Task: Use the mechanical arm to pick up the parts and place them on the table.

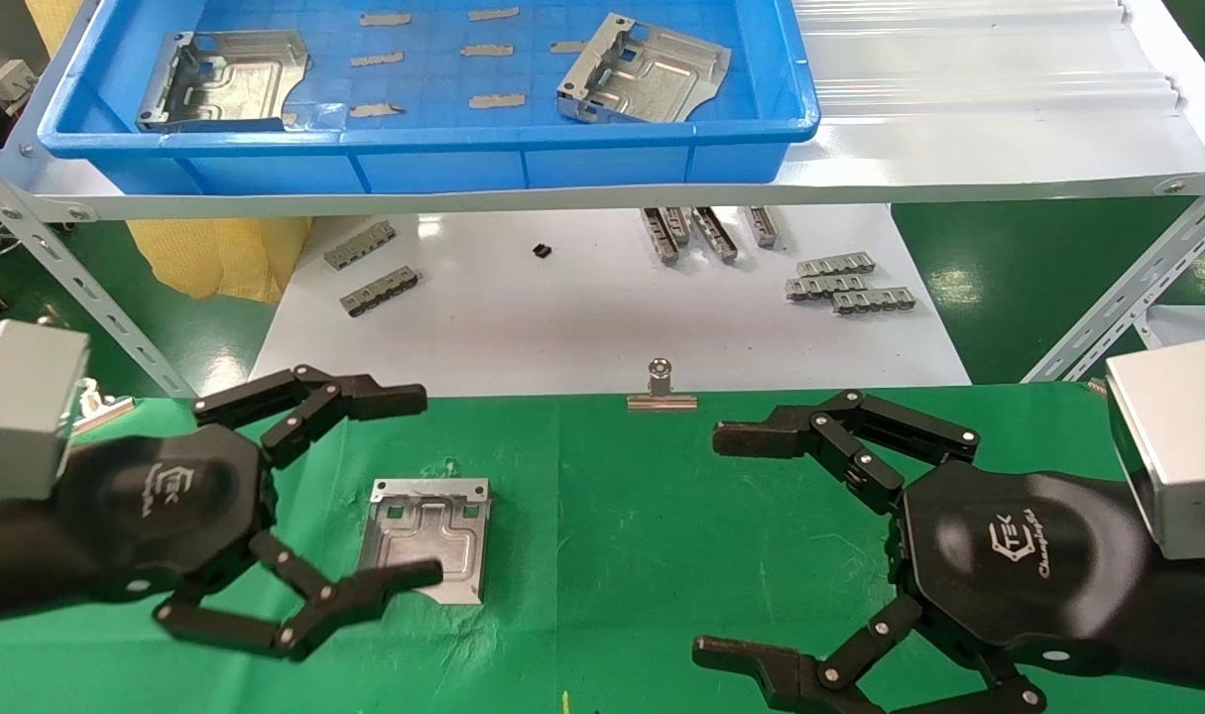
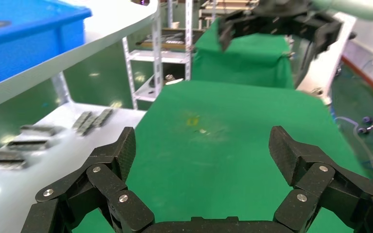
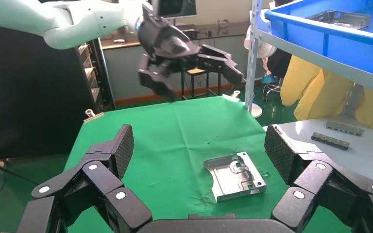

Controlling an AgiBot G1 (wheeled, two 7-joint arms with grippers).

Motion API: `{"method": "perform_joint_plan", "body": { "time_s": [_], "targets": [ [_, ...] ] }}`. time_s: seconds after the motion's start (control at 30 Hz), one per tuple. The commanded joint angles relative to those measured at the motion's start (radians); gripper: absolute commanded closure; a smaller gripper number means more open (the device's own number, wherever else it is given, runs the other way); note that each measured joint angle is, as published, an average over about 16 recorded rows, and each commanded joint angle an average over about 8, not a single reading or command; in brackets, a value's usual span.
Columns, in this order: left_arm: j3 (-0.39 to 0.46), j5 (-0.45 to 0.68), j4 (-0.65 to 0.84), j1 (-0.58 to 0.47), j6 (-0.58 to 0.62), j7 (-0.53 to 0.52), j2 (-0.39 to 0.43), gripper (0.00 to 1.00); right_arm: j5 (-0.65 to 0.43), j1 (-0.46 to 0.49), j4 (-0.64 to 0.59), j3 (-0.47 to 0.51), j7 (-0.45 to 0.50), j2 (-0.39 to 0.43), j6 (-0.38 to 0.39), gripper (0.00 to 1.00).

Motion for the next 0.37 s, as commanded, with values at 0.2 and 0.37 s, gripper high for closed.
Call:
{"method": "perform_joint_plan", "body": {
  "time_s": [0.2,0.37],
  "targets": [
    [-0.045,-0.053,-0.142,0.067,-0.01,-0.089,-0.041,0.0,0.0,0.0,0.0,0.0,0.0,0.0,0.0,0.0],
    [-0.059,-0.071,-0.188,0.089,-0.012,-0.113,-0.054,0.0,0.0,0.0,0.0,0.0,0.0,0.0,0.0,0.0]
  ]
}}
